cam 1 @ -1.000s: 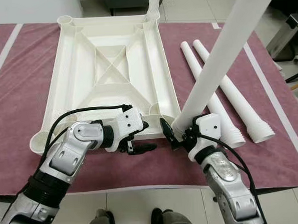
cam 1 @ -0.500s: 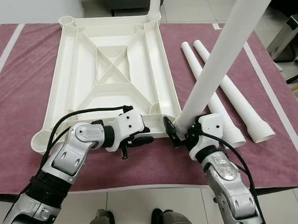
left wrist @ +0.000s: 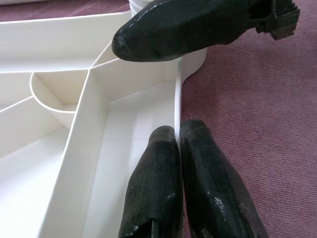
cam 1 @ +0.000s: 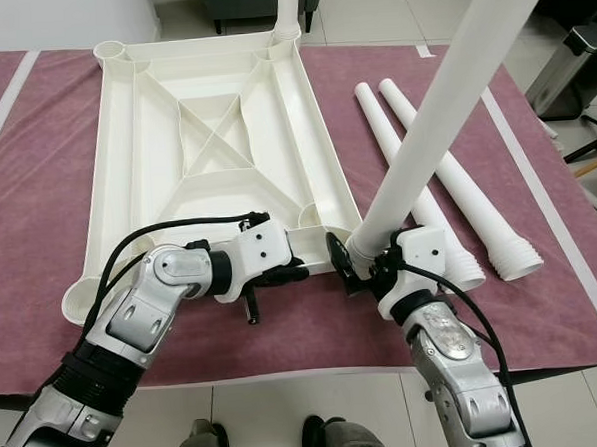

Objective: Building children table

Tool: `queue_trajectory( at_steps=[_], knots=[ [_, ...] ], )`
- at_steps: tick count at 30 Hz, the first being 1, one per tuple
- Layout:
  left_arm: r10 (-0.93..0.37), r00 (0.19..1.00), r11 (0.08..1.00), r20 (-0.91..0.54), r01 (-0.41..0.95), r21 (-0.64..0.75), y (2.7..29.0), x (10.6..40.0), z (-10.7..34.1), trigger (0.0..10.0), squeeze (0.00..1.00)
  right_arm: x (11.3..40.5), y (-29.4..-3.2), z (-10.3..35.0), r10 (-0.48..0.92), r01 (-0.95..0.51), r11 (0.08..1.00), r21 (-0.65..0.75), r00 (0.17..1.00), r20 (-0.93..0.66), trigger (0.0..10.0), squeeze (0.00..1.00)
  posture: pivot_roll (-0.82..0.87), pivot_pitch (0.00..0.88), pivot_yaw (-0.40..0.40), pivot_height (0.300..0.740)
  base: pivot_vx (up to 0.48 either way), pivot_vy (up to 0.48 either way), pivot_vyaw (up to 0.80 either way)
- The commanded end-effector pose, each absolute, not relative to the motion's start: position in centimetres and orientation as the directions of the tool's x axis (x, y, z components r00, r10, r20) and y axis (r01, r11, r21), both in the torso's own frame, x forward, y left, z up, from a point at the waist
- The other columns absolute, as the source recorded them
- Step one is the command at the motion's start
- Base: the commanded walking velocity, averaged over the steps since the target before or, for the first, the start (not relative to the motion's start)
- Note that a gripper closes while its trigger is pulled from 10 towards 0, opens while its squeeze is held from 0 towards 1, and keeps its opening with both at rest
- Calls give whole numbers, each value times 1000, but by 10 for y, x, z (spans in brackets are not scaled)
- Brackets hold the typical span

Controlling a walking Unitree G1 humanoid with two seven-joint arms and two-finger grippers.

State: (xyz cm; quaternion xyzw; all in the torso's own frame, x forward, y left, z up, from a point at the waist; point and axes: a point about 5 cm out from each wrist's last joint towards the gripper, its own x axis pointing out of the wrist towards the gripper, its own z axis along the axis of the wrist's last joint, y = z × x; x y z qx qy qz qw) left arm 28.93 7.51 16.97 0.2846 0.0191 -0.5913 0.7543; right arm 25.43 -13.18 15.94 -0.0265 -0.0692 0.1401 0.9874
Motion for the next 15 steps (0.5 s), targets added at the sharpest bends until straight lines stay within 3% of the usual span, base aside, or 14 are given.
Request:
queue_trajectory(
  at_steps=[1, 5, 6, 9, 10, 14, 15],
  knots=[
    [-866, 331, 168, -376, 899, 405, 83, 290, 166, 10000, 0, 254, -129, 159, 295, -289, 955, -68, 947, 126, 10000, 0, 45, 176, 27, 740, 0, 0, 0],
    [-866, 332, 168, -375, 898, 406, 84, 291, 166, 10000, 0, 254, -130, 162, 295, -287, 955, -79, 946, 136, 10000, 0, 46, 176, 27, 740, 0, 0, 0],
    [-867, 330, 167, -374, 899, 406, 84, 291, 166, 10000, 0, 255, -129, 164, 305, -296, 952, -81, 941, 146, 10000, 941, 45, 177, 28, 740, 0, 0, 0],
    [-867, 330, 167, -374, 899, 406, 84, 291, 166, 10000, 0, 255, -129, 165, 312, -303, 950, -78, 938, 149, 10000, 941, 45, 177, 28, 740, 0, 0, 0],
    [-867, 329, 166, -374, 899, 406, 84, 291, 166, 10000, 0, 254, -129, 165, 314, -306, 949, -78, 937, 152, 10000, 1000, 45, 177, 28, 740, 0, 0, 0],
    [-869, 326, 164, -374, 900, 404, 84, 291, 166, 10000, 0, 254, -130, 167, 307, -296, 951, -90, 939, 158, 10000, 1000, 45, 177, 27, 740, 0, 0, 0],
    [-870, 323, 161, -374, 901, 403, 84, 290, 166, 10000, 0, 254, -130, 169, 313, -297, 948, -114, 935, 165, 10000, 0, 43, 178, 29, 740, 0, 0, 0]
  ],
)
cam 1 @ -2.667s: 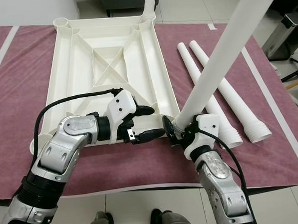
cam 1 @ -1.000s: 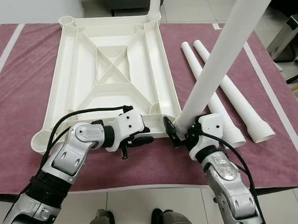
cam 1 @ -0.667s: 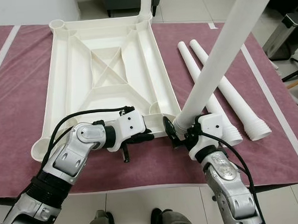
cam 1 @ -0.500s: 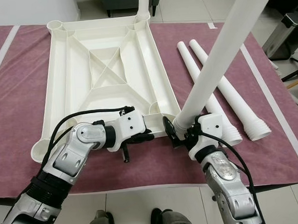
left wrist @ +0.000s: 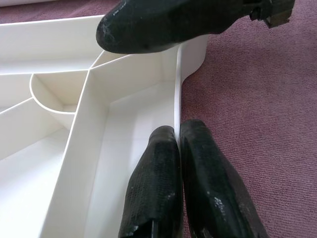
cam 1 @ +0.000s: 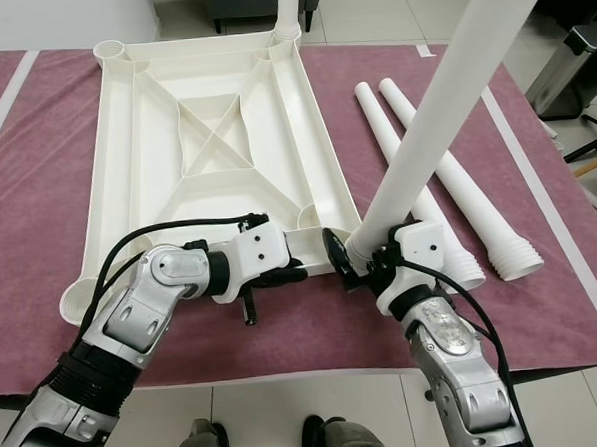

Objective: Building children table

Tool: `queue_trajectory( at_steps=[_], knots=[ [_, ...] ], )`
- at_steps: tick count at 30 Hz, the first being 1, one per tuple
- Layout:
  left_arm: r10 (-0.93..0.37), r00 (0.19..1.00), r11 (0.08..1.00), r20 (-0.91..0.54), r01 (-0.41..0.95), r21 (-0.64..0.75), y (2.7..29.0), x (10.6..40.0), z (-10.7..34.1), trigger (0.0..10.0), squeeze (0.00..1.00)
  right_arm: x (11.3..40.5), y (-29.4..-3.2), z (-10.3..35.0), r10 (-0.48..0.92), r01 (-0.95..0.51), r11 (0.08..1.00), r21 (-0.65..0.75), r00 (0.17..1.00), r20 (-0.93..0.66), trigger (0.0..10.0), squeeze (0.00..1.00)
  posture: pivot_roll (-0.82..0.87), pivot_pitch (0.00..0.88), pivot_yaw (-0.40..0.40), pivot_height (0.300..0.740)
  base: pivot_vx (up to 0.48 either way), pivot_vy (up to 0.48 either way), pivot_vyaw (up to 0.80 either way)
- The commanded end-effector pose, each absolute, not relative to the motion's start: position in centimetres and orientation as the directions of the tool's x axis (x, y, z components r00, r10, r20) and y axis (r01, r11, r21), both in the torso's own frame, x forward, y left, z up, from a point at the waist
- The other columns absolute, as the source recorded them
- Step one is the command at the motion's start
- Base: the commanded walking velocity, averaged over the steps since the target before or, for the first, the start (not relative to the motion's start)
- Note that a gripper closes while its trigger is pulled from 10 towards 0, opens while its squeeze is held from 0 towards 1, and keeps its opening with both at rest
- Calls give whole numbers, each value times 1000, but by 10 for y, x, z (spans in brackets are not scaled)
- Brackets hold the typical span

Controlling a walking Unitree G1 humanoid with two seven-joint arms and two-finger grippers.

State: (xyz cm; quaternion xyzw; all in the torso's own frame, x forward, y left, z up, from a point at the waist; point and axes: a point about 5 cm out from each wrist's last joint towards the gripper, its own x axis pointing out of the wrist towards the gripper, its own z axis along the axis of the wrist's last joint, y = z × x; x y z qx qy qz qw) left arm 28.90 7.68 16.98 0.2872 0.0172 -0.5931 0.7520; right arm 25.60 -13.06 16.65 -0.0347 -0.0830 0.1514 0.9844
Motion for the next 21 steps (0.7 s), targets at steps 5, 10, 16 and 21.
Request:
queue_trajectory(
  at_steps=[5, 10, 16, 21],
  knots=[
    [-872, 316, 156, -375, 904, 398, 84, 290, 166, 10000, 0, 250, -130, 179, 368, -333, 923, -192, 911, 188, 10000, 0, 40, 180, 31, 740, 0, 0, 0],
    [-874, 311, 153, -375, 906, 395, 84, 290, 166, 10000, 0, 249, -133, 186, 389, -340, 910, -237, 899, 200, 10000, 0, 36, 181, 30, 740, 0, 0, 0],
    [-876, 306, 150, -372, 907, 393, 84, 289, 166, 10000, 0, 249, -139, 193, 420, -358, 890, -283, 885, 200, 10000, 0, 33, 183, 32, 740, 0, 0, 0],
    [-878, 302, 147, -372, 909, 390, 84, 289, 166, 10000, 0, 253, -142, 201, 473, -406, 862, -304, 860, 190, 10000, 0, 33, 184, 34, 740, 0, 0, 0]
  ],
)
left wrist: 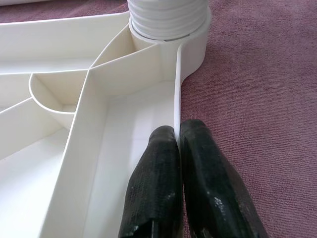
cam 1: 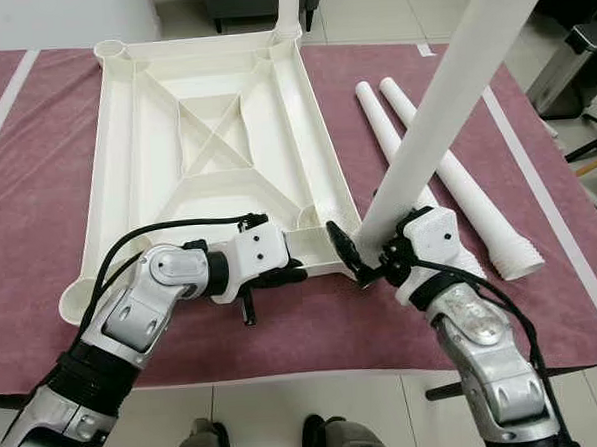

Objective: Building children table

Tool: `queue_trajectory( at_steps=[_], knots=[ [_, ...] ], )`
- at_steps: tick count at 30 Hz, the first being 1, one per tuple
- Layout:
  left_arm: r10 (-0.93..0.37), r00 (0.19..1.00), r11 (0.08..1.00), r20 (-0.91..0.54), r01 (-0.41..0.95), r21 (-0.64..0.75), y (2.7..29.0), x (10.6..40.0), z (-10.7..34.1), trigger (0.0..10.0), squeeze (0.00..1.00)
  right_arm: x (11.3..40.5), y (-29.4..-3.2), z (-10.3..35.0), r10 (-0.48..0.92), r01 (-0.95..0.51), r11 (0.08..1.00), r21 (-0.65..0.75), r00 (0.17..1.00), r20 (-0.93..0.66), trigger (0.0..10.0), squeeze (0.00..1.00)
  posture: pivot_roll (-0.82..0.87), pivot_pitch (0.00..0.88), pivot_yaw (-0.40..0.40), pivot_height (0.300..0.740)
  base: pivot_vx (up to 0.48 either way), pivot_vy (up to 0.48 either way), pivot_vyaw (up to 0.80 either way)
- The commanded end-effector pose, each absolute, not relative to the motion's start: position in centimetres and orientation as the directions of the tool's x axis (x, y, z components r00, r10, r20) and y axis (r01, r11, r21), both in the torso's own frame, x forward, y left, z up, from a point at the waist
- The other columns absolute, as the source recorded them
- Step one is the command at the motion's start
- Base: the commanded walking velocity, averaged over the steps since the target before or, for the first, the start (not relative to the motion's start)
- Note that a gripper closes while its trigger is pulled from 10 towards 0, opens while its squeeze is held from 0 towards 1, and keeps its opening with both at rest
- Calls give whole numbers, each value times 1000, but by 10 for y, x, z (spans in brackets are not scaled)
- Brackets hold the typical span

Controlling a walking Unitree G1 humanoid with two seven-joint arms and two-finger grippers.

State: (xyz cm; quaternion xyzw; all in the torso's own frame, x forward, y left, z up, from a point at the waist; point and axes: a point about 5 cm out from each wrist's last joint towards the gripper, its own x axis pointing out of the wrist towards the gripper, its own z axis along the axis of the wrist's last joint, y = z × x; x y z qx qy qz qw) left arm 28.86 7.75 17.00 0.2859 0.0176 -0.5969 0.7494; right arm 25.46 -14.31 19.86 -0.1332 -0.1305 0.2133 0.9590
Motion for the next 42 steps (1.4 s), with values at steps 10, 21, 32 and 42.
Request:
queue_trajectory(
  at_steps=[10, 21, 32, 42],
  knots=[
    [-878, 300, 146, -374, 910, 388, 85, 289, 167, 10000, 0, 253, -142, 201, 641, -598, 752, -278, 762, 93, 10000, 0, 40, 186, 36, 740, 0, 0, 0],
    [-877, 300, 146, -375, 911, 386, 86, 288, 166, 10000, 0, 254, -148, 201, 697, -655, 689, -310, 716, 35, 10000, 0, 43, 184, 33, 740, 0, 0, 0],
    [-877, 294, 140, -379, 912, 385, 85, 288, 166, 10000, 0, 261, -161, 208, 692, -647, 687, -331, 721, 25, 10000, 0, 43, 180, 38, 740, 0, 0, 0],
    [-877, 293, 139, -380, 913, 384, 85, 287, 165, 10000, 0, 261, -162, 209, 702, -658, 678, -329, 712, 22, 3137, 0, 43, 180, 39, 740, 0, 0, 0]
  ],
)
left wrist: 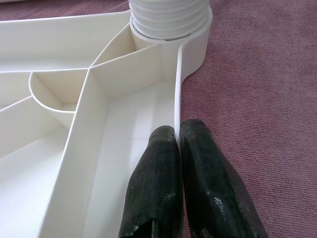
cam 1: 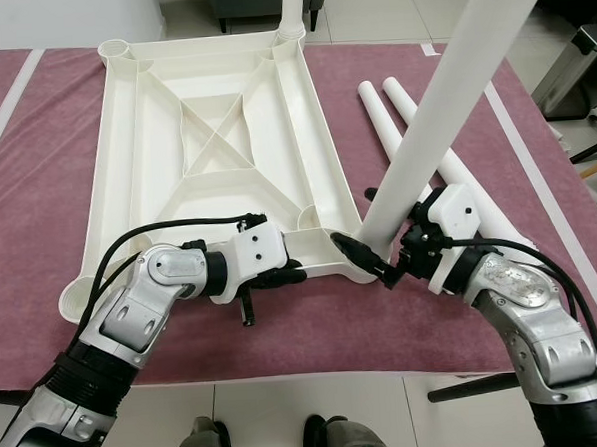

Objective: Building children table

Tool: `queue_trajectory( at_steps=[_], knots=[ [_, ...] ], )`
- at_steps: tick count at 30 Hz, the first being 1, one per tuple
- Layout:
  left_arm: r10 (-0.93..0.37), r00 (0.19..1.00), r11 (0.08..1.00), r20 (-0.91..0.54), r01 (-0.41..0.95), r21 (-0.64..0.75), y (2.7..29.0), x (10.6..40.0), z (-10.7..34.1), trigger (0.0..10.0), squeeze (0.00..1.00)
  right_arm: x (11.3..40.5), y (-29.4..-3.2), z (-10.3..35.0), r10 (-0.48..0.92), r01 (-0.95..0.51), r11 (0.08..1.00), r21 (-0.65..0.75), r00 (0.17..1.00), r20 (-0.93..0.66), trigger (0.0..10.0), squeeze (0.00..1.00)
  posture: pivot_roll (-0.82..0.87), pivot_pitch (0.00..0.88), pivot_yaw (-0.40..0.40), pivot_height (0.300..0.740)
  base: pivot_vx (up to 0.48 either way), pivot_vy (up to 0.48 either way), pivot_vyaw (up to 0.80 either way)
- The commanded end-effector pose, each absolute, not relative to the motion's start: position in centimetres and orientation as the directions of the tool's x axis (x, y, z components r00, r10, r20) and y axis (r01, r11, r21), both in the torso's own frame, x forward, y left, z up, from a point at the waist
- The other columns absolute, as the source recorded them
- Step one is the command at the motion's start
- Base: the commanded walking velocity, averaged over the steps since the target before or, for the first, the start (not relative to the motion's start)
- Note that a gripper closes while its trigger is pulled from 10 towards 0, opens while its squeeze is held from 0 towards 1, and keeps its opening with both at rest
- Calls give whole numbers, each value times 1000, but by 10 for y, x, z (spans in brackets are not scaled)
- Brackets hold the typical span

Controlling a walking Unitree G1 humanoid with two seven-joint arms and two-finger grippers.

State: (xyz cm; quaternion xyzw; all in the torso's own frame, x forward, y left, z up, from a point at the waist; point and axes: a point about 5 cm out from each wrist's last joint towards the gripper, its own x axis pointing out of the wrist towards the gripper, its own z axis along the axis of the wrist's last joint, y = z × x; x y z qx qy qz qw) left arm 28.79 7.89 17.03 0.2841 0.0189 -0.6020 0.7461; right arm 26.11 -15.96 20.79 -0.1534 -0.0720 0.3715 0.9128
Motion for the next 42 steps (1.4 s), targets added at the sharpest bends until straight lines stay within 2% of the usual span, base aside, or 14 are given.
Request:
queue_trajectory(
  at_steps=[1, 2, 15, 27, 31, 33, 41, 42],
  knots=[
    [-877, 294, 139, -380, 913, 384, 85, 288, 166, 10000, 0, 261, -163, 209, 706, -662, 673, -329, 707, 21, 1882, 0, 42, 180, 39, 740, 0, 0, 0],
    [-877, 294, 139, -381, 913, 384, 85, 288, 166, 10000, 0, 261, -163, 210, 711, -667, 669, -328, 703, 22, 0, 0, 43, 180, 38, 740, 0, 0, 0],
    [-876, 295, 141, -382, 913, 382, 86, 287, 166, 10000, 0, 261, -164, 207, 713, -678, 672, -298, 701, 11, 0, 0, 45, 185, 37, 740, 0, 0, 0],
    [-877, 293, 141, -381, 915, 377, 86, 286, 165, 10000, 0, 260, -155, 173, 637, -645, 737, -205, 763, -109, 0, 0, 44, 191, 41, 740, 0, 0, 0],
    [-878, 290, 140, -381, 916, 376, 86, 286, 165, 10000, 0, 262, -154, 167, 595, -609, 769, -194, 793, -131, 0, 0, 42, 192, 42, 740, 0, 0, 0],
    [-879, 289, 140, -380, 917, 375, 85, 286, 165, 10000, 0, 266, -156, 162, 532, -552, 811, -194, 834, -146, 0, 0, 42, 193, 41, 740, 0, 0, 0],
    [-879, 288, 139, -380, 918, 372, 85, 285, 165, 10000, 0, 268, -156, 156, 449, -473, 861, -187, 879, -158, 0, 0, 42, 194, 41, 740, 0, 0, 0],
    [-879, 287, 139, -380, 918, 371, 85, 285, 165, 10000, 0, 269, -156, 152, 395, -422, 888, -184, 903, -165, 0, 0, 42, 195, 40, 740, 0, 0, 0]
  ],
)
